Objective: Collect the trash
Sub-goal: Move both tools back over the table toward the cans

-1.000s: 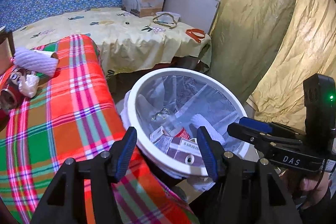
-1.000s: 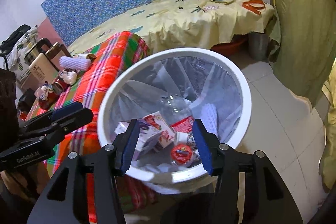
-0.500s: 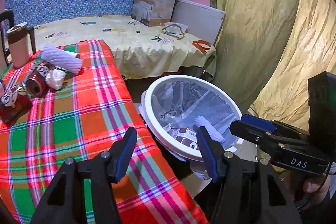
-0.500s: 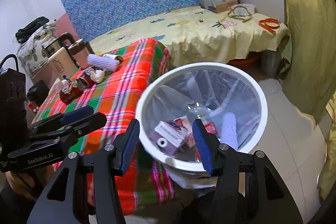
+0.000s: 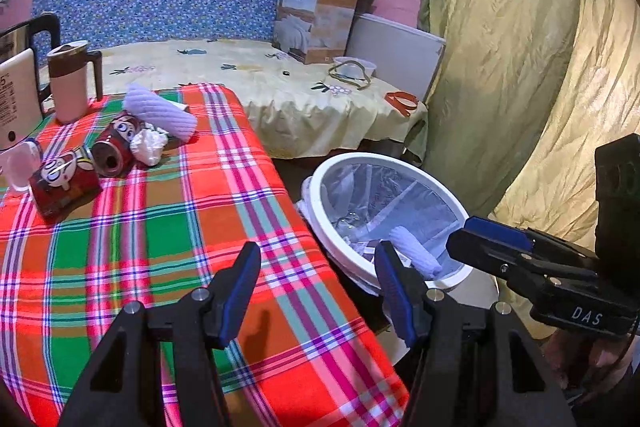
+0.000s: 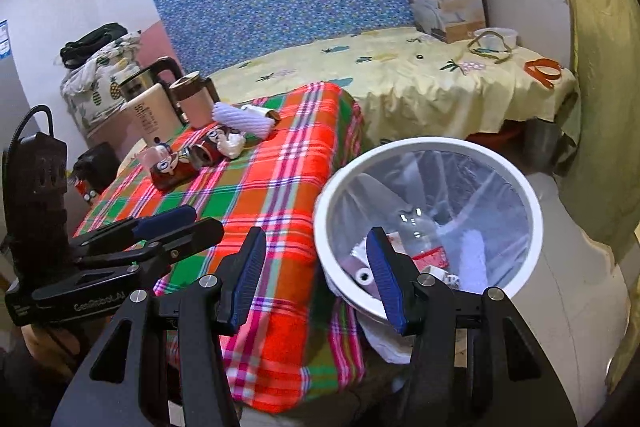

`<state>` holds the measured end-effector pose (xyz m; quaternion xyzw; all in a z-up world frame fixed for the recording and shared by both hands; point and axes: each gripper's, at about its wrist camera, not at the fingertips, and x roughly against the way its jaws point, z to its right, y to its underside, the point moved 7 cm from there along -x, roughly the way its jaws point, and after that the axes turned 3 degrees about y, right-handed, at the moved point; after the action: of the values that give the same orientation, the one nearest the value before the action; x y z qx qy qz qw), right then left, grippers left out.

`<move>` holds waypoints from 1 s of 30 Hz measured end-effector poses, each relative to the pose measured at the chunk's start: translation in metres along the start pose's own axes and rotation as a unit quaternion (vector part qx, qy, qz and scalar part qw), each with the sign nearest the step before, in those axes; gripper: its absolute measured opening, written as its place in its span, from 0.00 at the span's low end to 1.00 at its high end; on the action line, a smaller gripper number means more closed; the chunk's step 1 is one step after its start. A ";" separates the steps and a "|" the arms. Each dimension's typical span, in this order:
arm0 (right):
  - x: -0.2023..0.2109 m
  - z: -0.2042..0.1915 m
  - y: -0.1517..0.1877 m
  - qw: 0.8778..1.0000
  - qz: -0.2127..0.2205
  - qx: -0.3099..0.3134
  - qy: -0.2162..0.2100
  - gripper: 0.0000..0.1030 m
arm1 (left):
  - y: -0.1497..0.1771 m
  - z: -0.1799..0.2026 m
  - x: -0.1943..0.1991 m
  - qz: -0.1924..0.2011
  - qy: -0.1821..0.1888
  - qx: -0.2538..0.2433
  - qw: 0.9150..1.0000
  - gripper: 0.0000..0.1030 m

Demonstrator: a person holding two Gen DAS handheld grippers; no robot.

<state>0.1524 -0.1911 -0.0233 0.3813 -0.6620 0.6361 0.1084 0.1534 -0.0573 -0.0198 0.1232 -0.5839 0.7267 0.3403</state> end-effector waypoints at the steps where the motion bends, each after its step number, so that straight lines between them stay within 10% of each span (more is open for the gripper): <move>1: -0.001 -0.002 0.000 1.000 -0.001 0.002 -0.002 0.53 | 0.001 -0.002 0.001 0.001 -0.004 0.001 1.000 0.59; 30: -0.028 -0.058 0.004 0.997 -0.033 0.056 -0.048 0.53 | 0.020 -0.087 0.037 0.018 -0.076 0.055 0.995 0.59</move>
<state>0.1493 -0.1276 -0.0340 0.4383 -0.6167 0.6493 0.0764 0.1325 0.0352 -0.0393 0.1865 -0.5692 0.7523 0.2744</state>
